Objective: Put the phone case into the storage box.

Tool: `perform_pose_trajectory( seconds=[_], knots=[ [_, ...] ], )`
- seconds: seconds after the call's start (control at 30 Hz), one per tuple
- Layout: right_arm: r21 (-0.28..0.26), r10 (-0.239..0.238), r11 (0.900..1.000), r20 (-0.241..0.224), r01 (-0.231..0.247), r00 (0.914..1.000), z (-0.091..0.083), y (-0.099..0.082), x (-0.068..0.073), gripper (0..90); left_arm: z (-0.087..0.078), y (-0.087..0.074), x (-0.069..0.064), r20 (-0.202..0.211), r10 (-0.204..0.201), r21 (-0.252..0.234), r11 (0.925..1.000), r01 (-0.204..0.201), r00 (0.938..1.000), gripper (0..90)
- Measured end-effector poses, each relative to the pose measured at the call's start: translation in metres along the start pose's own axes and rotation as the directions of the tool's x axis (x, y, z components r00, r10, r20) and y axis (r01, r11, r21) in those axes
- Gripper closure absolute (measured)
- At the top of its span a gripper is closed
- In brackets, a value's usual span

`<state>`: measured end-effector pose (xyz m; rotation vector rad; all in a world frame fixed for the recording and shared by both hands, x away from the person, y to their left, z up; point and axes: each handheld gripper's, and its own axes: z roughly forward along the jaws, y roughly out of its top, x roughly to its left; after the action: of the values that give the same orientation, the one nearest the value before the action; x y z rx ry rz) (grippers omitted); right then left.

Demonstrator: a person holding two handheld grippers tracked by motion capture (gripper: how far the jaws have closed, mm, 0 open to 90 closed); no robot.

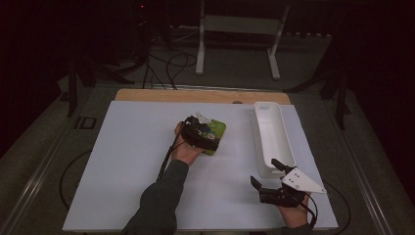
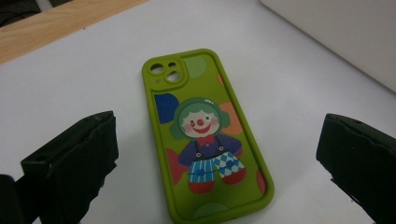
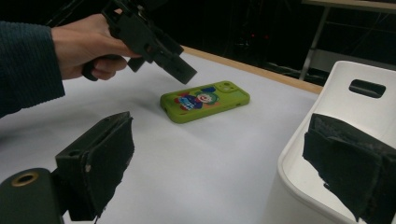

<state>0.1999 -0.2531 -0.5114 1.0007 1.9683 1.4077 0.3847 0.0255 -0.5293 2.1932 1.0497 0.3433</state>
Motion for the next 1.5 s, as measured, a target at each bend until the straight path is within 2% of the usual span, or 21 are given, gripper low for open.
perform_pose_trajectory(
  seconds=[0.27, 0.5, 0.67, 1.3, 1.5],
  knots=[
    [-0.001, 0.003, 1.0000, 0.000, -0.003, 1.0000, 0.000, 0.000, 0.000, 8.0, 0.015, -0.004, -0.001, -0.001, -0.021, 0.026, 0.9994, 0.021, 0.9998, 0.0],
    [-0.005, 0.004, 1.0000, 0.002, -0.004, 1.0000, -0.001, 0.000, -0.001, 8.0, 0.026, -0.008, -0.003, -0.008, -0.023, 0.052, 0.9984, 0.024, 0.9997, 0.0],
    [-0.005, 0.004, 1.0000, 0.002, -0.004, 1.0000, -0.001, 0.000, -0.001, 8.0, 0.031, -0.011, -0.003, -0.033, -0.013, 0.065, 0.9977, 0.015, 0.9994, 0.0],
    [-0.007, 0.003, 1.0000, 0.009, -0.003, 1.0000, -0.001, 0.000, -0.002, 8.0, 0.045, -0.019, 0.001, -0.036, -0.042, 0.111, 0.9928, 0.046, 0.9985, 0.0],
    [-0.009, 0.004, 0.9999, 0.009, -0.004, 0.9999, -0.002, 0.000, -0.002, 8.0, 0.048, -0.019, 0.001, -0.041, -0.056, 0.138, 0.9885, 0.061, 0.9976, 0.0]
  ],
)
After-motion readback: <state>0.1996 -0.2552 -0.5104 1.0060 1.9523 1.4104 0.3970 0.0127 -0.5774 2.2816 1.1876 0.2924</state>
